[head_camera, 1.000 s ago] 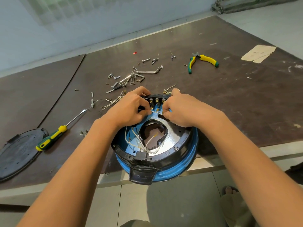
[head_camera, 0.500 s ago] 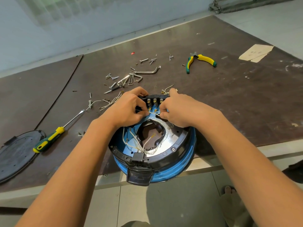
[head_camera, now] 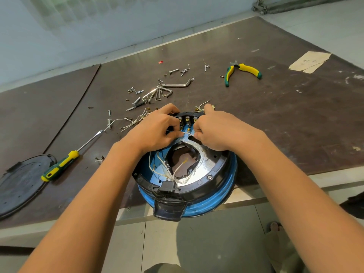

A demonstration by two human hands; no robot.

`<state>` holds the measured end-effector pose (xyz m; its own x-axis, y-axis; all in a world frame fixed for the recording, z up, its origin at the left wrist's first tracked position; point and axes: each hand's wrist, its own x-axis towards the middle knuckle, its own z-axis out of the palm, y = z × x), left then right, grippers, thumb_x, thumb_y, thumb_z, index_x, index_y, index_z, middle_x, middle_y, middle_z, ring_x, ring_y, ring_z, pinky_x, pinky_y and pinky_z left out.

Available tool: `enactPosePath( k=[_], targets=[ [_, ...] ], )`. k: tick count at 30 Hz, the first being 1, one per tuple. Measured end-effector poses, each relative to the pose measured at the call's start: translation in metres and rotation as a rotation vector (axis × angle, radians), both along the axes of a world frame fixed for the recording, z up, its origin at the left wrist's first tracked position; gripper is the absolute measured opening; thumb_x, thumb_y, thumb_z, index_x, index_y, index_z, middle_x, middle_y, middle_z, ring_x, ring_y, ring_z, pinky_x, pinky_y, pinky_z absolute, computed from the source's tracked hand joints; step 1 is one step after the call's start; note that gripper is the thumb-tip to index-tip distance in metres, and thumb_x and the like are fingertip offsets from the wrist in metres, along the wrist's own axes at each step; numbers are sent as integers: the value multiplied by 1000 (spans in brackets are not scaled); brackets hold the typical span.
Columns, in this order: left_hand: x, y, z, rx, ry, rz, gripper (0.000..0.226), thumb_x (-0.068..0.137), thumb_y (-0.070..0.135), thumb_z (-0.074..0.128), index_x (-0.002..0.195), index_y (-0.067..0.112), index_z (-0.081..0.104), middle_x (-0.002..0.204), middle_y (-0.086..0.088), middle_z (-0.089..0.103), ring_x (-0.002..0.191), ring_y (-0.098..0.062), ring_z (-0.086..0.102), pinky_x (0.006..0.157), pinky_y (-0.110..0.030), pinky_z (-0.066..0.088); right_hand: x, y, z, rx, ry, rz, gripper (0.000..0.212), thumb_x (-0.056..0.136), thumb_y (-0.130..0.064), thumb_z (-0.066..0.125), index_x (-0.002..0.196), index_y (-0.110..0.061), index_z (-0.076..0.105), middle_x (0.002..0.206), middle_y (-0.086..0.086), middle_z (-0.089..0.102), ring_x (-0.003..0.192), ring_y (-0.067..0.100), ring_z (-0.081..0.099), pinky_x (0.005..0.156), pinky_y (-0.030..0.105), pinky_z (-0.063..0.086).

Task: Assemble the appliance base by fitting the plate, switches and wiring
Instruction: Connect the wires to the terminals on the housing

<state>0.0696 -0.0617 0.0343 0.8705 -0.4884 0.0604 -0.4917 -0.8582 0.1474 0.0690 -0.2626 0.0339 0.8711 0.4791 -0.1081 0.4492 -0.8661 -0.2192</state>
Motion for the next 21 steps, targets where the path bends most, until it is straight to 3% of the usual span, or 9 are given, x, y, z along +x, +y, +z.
enactPosePath(
  k=[3,6,11,17,21],
  targets=[
    [0,1,0,4,-8,-7,19,91,30,71,80,14,70,126,-7,50,88,-27,59,85,-45,49,1,0,-1,18,-7,-13,15,104,-32,44,92,-23,45,120,11,34,62,14,38,62,33,34],
    [1,1,-1,13,-16,-14,18,91,29,70,81,15,70,127,-7,50,89,-26,59,85,-45,48,1,0,-2,71,-21,-27,18,103,-34,47,90,-22,46,111,8,32,62,14,40,55,31,30],
    [1,1,-1,18,-30,-20,17,92,27,69,84,13,72,127,-8,50,89,-27,58,86,-44,48,0,-1,-4,127,-23,-37,27,94,-43,62,87,-23,45,105,4,35,70,20,48,69,35,41],
    [0,3,-1,-13,-23,-18,15,92,24,70,85,11,74,127,-9,51,93,-30,60,88,-45,48,0,0,-5,172,-34,-28,33,98,-36,57,70,-30,41,105,4,36,63,13,42,65,32,36],
    [0,4,-1,-35,-11,-10,12,90,23,72,86,13,77,129,-9,52,103,-28,60,93,-43,48,-1,-2,-3,155,9,-7,20,99,-40,56,83,-28,59,107,4,32,65,13,43,67,33,37]
  ],
)
